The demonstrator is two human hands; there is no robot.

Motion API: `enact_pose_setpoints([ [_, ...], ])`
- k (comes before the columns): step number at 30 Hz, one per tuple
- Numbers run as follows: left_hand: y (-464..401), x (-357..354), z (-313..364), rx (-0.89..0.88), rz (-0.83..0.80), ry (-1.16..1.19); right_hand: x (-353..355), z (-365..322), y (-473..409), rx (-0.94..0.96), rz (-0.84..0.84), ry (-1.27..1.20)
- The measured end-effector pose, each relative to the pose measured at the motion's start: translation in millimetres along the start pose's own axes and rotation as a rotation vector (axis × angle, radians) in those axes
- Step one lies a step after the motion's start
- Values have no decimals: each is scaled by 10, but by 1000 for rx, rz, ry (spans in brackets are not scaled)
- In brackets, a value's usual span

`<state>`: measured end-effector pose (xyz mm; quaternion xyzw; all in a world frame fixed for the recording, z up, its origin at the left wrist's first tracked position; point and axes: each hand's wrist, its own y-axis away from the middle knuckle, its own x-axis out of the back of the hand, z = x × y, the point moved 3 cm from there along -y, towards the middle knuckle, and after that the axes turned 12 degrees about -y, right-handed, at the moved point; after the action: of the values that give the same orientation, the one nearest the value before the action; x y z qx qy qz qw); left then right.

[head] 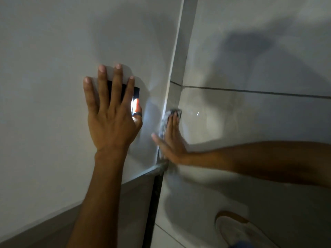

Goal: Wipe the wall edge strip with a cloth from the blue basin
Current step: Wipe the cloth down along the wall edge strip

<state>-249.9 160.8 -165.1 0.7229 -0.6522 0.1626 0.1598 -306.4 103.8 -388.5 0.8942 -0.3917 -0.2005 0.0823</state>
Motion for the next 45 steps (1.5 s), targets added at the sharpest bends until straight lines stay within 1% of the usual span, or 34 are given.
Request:
enact_pose_setpoints([
  [3,-7,-4,13,2,14,15,300,-327,-586,43,188,25],
  [5,12,-10,19,12,17,20,518,-489,-900,59,262,12],
  [8,57,-17,19,6,8,2,792,-649,-1197,74,277,24],
  [11,101,-17,26,10,5,1,804,-694,-1175,80,247,60],
  [12,114,-13,30,17,5,4,733,-662,-1081,85,219,73],
  [14,140,-13,39,32,5,-5,507,-479,-769,81,105,125],
  [17,155,-13,34,37,22,-20,136,7,-56,65,-171,313],
  [18,155,-8,32,39,32,-29,33,158,166,47,-275,317],
  [19,149,-2,31,42,43,-41,-38,261,322,23,-344,277],
  [20,138,0,23,45,55,-49,-80,316,387,5,-362,223],
  [21,130,0,16,44,61,-51,-84,311,375,-3,-336,176],
  [22,127,1,8,37,55,-45,-70,263,313,-2,-276,136],
  [27,91,86,15,35,-32,50,163,-293,-368,-7,136,-32],
  [29,21,111,48,55,-66,85,342,-455,-643,16,241,-43],
  [33,-149,113,99,81,-89,127,740,-640,-1188,112,305,19],
  [39,-414,136,264,113,-97,159,1296,-978,-1905,193,425,-74],
  [42,-552,129,403,122,-103,169,1397,-1006,-2113,256,471,-103],
  [45,-564,92,527,121,-131,184,1372,-980,-2115,312,508,-105],
])
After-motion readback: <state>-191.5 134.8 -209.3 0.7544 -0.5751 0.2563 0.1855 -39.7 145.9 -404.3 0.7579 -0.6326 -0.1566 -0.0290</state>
